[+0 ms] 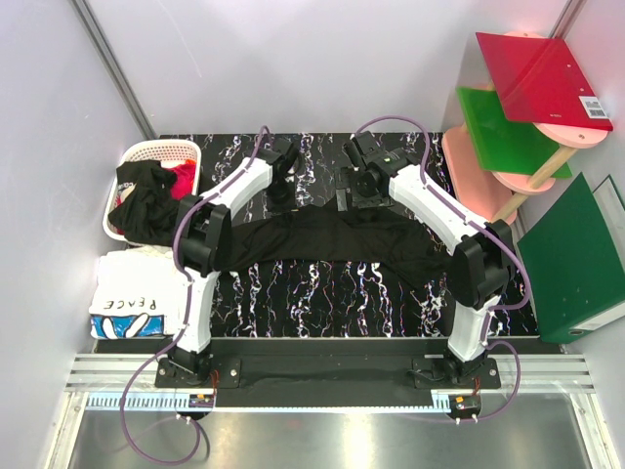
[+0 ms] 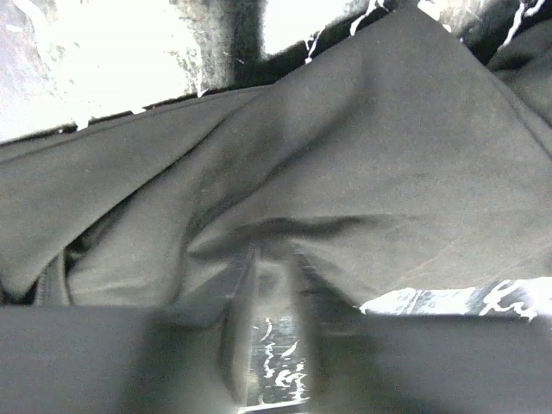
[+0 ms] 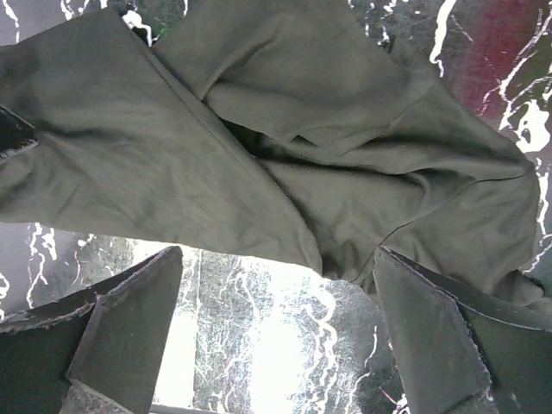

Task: Fold and stack the t-shirts
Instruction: Flatten out the tshirt

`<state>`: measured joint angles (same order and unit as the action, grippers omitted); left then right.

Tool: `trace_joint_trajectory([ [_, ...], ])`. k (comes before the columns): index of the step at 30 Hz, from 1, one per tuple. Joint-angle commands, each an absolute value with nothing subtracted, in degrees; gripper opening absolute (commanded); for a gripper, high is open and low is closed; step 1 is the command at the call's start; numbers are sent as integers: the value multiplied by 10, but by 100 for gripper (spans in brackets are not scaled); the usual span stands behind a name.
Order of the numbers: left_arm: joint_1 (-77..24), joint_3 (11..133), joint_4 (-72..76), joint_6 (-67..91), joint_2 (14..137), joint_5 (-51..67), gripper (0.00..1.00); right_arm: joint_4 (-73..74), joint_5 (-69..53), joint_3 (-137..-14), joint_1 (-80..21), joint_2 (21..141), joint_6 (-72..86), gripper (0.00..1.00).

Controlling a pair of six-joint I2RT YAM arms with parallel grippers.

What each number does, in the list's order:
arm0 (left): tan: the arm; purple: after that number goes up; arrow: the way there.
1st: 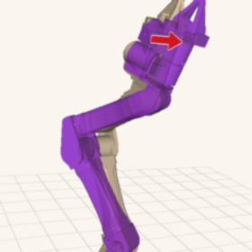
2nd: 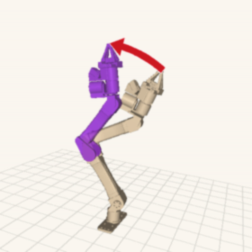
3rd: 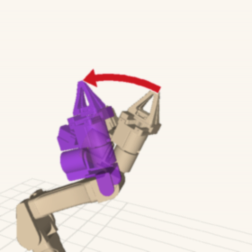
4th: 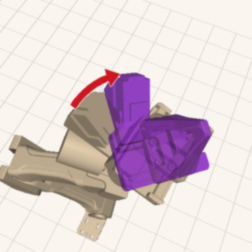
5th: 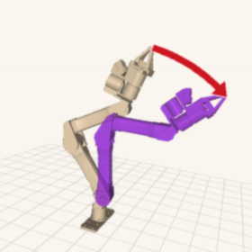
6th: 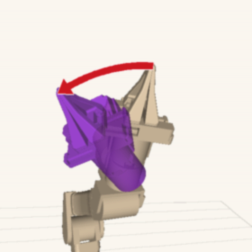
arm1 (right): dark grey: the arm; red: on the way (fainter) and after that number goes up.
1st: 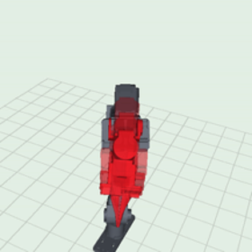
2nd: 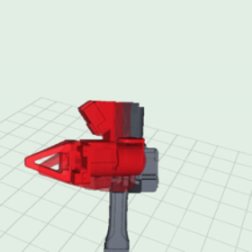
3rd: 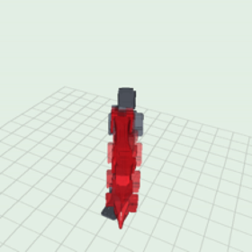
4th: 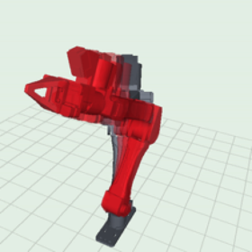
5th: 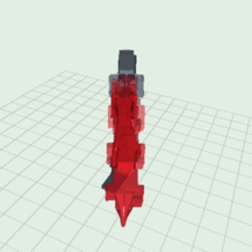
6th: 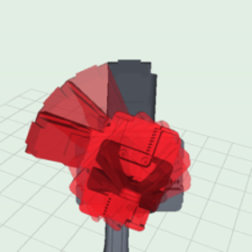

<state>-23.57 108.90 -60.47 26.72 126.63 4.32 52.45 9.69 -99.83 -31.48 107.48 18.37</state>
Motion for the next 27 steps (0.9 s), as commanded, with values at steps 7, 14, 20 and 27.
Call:
trace_joint_trajectory([
  [7,-236,1103,-599,254,1286,54,22,512,89,-986,-310,1048,178,100],
  [14,-236,1101,-593,258,1257,42,99,511,82,-977,-309,1044,183,100],
  [20,-237,1115,-593,258,1315,80,18,512,80,-974,-308,1042,180,100],
  [27,-241,1112,-599,259,1295,55,0,511,76,-969,-308,1039,181,100],
])
